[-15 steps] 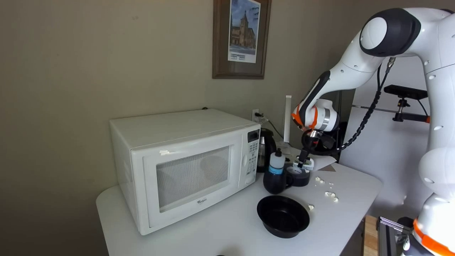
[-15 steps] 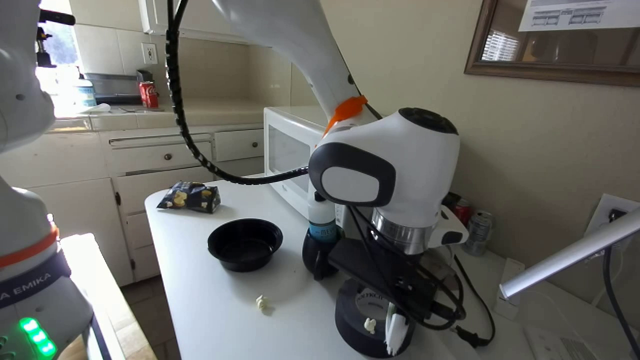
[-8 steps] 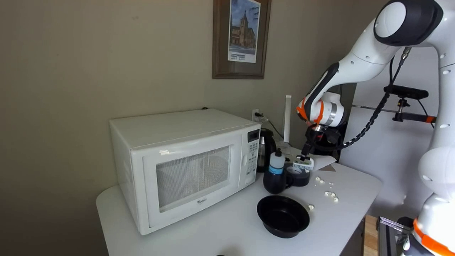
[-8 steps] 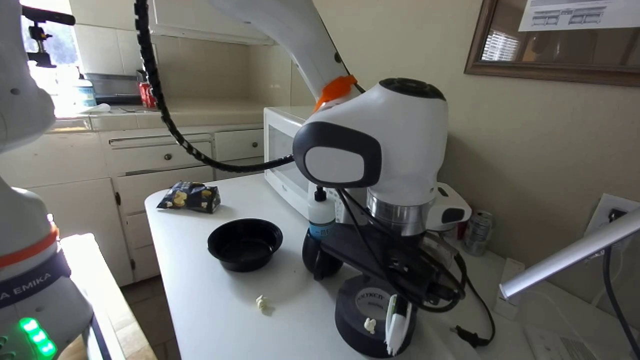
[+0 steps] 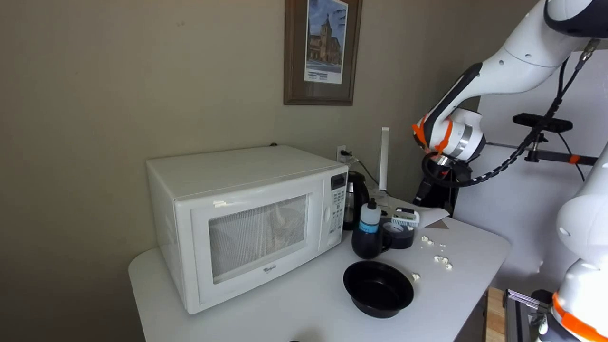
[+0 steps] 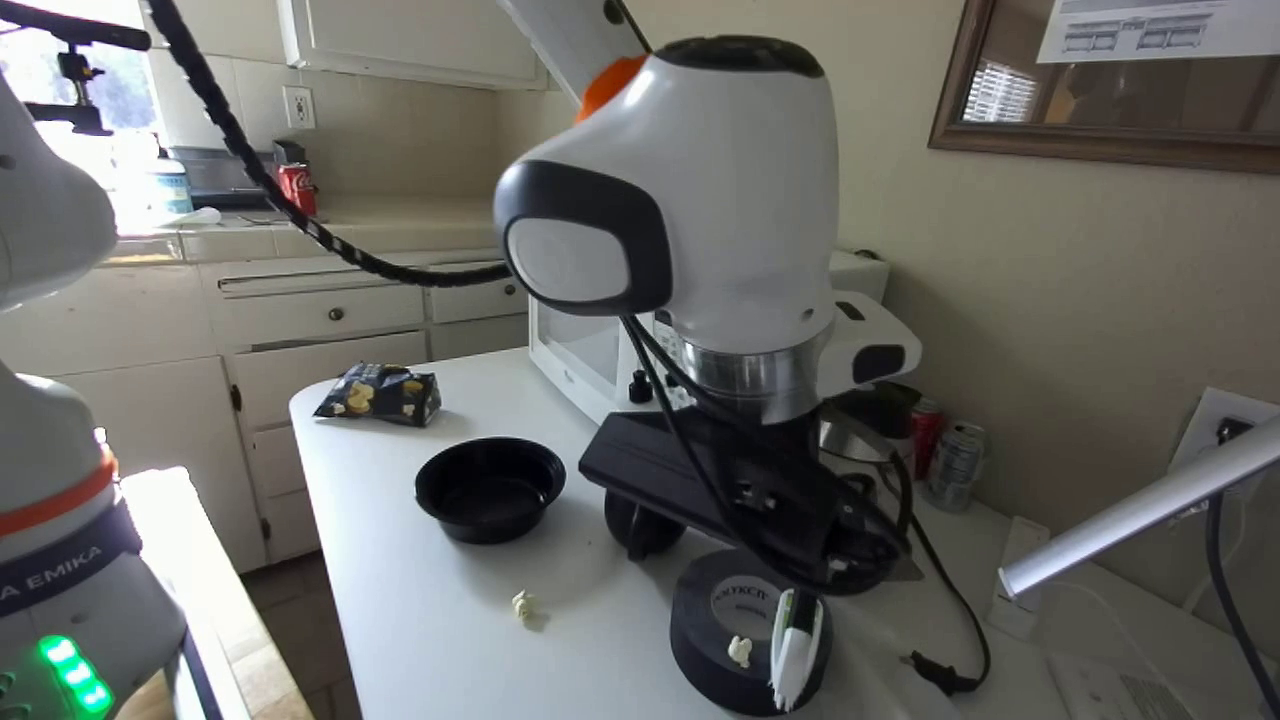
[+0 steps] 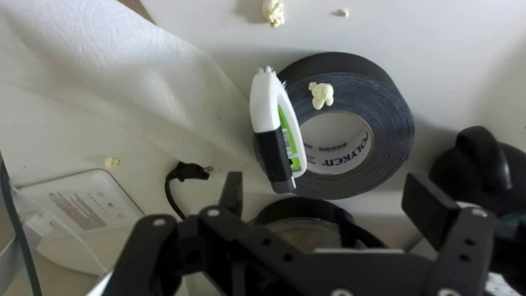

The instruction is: Pick up the brush and sweep away the items on the table

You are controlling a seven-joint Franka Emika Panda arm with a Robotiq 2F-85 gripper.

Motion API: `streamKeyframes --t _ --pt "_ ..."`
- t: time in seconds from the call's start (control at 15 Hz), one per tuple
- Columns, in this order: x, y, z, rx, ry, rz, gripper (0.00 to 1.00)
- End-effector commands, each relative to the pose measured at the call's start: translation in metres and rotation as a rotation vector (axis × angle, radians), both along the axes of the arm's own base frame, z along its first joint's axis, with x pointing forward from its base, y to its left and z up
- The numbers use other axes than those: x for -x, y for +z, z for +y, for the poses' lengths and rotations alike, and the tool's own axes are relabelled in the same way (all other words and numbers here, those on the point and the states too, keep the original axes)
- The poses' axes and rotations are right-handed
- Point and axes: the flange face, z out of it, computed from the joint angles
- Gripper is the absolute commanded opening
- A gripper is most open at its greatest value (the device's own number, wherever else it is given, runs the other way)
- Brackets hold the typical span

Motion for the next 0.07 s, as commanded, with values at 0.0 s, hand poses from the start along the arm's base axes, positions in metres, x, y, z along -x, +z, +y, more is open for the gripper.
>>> streamKeyframes --t 0.0 --pt "0.0086 -0.0014 0.006 0.004 0.035 0.004 1.0"
